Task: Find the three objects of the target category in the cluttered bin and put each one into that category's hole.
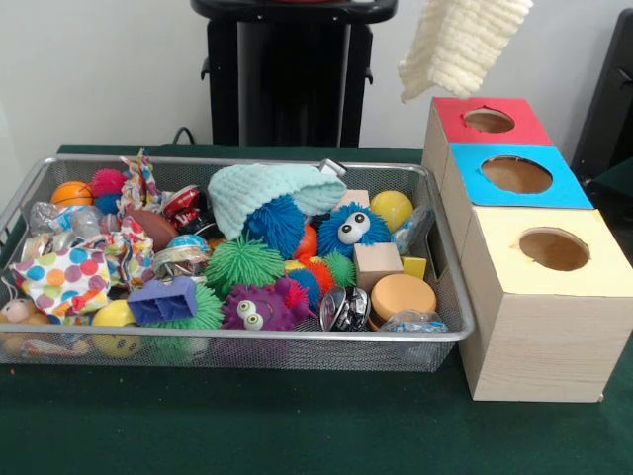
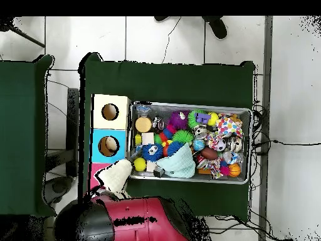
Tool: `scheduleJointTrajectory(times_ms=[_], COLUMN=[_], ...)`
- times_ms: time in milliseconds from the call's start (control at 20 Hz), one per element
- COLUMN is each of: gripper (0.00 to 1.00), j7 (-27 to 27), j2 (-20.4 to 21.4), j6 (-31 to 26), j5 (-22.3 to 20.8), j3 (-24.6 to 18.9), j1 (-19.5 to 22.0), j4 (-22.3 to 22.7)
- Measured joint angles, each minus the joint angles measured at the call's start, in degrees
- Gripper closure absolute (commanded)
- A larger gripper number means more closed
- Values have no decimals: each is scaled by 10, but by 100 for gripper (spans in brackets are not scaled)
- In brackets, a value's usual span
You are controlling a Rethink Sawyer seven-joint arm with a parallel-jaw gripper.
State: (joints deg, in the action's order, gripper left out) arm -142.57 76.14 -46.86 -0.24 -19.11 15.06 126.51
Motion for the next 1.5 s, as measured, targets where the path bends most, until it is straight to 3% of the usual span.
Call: scheduleJointTrajectory(times_ms=[250, 300, 450, 700, 1050, 1500], gripper=[100, 100, 100, 100, 100, 100], j7=[0, 0, 0, 0, 0, 0], j2=[8, 12, 13, 21, 67, 72], j6=[30, 53, 77, 94, 99, 121], j5=[-46, -75, -98, -100, -73, -72], j3=[5, 9, 13, 16, 21, 20], j1=[-16, -31, -52, -70, -26, 26], j4=[0, 0, 0, 4, 40, 53])
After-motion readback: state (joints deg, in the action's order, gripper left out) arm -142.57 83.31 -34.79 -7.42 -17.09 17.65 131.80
